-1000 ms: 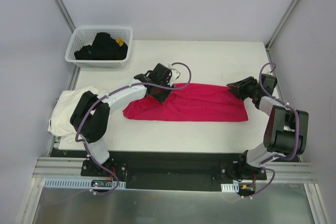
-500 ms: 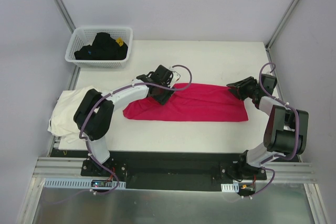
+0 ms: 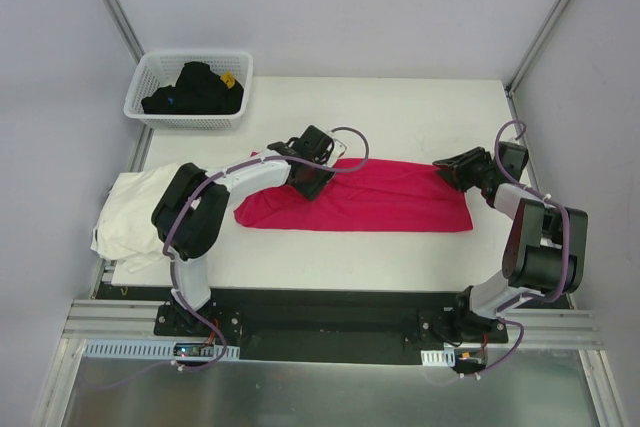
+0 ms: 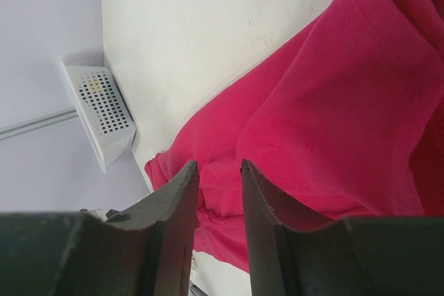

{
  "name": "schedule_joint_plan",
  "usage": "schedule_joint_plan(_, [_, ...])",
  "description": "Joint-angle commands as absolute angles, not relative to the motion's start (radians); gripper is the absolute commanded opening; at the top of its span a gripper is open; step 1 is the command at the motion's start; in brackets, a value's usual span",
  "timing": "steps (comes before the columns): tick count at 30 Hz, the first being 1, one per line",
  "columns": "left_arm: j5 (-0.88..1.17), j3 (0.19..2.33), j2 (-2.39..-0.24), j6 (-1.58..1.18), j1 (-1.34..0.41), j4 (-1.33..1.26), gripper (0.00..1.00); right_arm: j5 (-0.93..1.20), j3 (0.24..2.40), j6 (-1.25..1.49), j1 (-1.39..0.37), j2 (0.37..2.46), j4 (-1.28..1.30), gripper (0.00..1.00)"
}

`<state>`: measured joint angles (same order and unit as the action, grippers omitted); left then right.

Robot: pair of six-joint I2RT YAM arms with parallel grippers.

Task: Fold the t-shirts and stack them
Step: Fold the other side of the tshirt into a rectangle

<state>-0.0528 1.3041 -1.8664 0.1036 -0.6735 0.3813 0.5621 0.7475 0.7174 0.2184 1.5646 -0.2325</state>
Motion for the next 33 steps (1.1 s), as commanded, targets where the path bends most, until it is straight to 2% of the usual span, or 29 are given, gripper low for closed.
schedule_joint_plan(1, [-0.026,1.35,-1.879,0.104,-0.677,0.39,0.47,0.578,0.756,0.712,0.232,1.565,-0.27,0.33])
schedule_joint_plan(5, [-0.021,1.367,-1.887,0.107,-0.678,0.387,0.36,0.578,0.758,0.712,0.232,1.569,-0.275,0.31])
schedule_joint_plan(9, [-0.02,1.371,-1.891,0.107,-0.68,0.393,0.21,0.58,0.758,0.713,0.233,1.575,-0.278,0.3])
schedule_joint_plan(15, [-0.025,1.367,-1.894,0.107,-0.68,0.396,0.13,0.581,0.755,0.715,0.235,1.574,-0.281,0.3])
schedule_joint_plan(19, [-0.023,1.359,-1.891,0.103,-0.68,0.397,0.0,0.581,0.752,0.716,0.236,1.572,-0.281,0.3])
schedule_joint_plan(33, [-0.081,1.424,-1.833,0.045,-0.752,0.534,0.0,0.584,0.742,0.721,0.235,1.565,-0.288,0.29])
